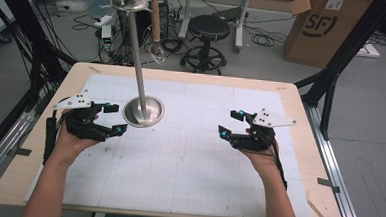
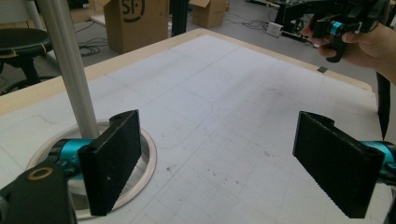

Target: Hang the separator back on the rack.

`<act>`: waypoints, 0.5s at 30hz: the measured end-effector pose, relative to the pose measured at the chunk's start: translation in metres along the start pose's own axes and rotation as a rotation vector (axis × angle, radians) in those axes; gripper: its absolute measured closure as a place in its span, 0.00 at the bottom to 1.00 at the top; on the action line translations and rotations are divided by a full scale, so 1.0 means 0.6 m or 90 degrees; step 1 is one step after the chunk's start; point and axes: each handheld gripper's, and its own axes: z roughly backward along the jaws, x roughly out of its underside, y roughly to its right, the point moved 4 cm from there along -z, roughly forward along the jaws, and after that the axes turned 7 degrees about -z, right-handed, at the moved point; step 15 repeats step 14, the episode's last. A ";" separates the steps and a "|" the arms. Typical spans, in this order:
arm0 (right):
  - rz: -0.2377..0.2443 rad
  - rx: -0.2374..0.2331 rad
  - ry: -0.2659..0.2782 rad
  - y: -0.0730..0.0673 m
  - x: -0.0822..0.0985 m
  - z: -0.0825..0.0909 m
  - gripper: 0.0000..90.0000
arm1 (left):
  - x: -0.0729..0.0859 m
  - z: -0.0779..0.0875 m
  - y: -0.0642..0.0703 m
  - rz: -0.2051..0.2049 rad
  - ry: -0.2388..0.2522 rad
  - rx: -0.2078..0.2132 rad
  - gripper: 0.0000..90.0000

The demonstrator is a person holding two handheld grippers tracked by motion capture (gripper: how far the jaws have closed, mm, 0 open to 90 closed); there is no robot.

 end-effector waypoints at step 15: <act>-0.006 0.021 0.002 0.012 0.003 0.010 0.32 | 0.003 -0.003 0.002 0.002 -0.007 -0.003 0.18</act>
